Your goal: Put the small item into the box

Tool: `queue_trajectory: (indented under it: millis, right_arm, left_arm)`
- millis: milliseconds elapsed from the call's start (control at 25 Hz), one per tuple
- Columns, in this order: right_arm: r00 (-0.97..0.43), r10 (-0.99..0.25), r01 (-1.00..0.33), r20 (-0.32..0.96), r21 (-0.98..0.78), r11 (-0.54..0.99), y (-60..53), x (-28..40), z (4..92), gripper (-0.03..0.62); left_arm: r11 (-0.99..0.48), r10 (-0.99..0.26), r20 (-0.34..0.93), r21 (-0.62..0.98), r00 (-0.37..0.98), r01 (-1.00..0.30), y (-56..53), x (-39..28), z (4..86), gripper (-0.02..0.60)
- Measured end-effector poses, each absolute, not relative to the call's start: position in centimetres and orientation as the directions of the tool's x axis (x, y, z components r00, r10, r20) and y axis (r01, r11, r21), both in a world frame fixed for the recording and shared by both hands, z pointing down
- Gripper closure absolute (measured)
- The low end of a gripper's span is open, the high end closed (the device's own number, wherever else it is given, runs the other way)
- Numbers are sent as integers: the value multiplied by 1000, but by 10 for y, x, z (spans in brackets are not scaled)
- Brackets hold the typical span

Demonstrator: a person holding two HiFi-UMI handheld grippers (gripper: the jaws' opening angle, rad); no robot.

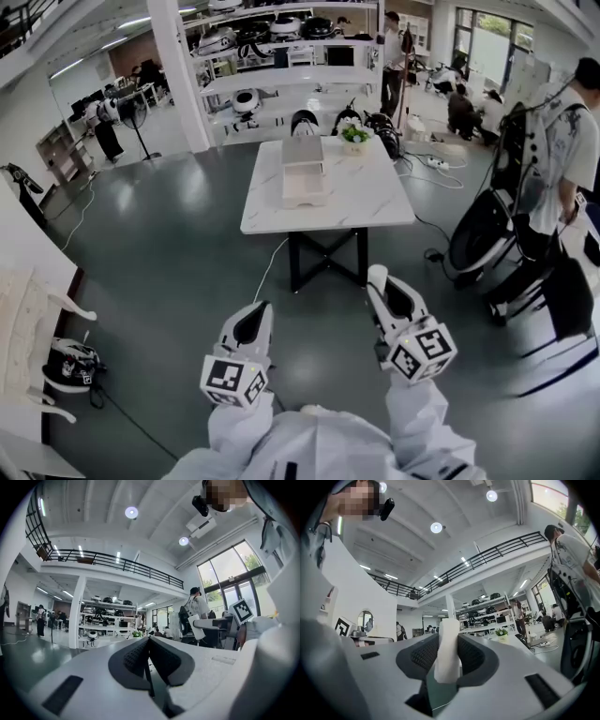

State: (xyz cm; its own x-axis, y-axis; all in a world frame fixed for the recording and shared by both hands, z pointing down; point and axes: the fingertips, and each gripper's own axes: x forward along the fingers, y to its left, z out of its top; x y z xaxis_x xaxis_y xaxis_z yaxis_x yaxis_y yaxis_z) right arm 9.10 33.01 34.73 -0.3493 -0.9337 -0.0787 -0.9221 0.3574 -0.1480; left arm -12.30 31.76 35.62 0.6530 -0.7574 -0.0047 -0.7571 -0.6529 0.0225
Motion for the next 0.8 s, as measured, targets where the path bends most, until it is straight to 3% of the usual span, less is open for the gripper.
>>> queue_trajectory:
  millis: [800]
  right_arm:
    - [-390, -919, -899, -56, -193, 394, 295, 104, 372, 482]
  left_arm:
    - [-587, -806, 55, 49, 589, -808, 303, -116, 379, 583]
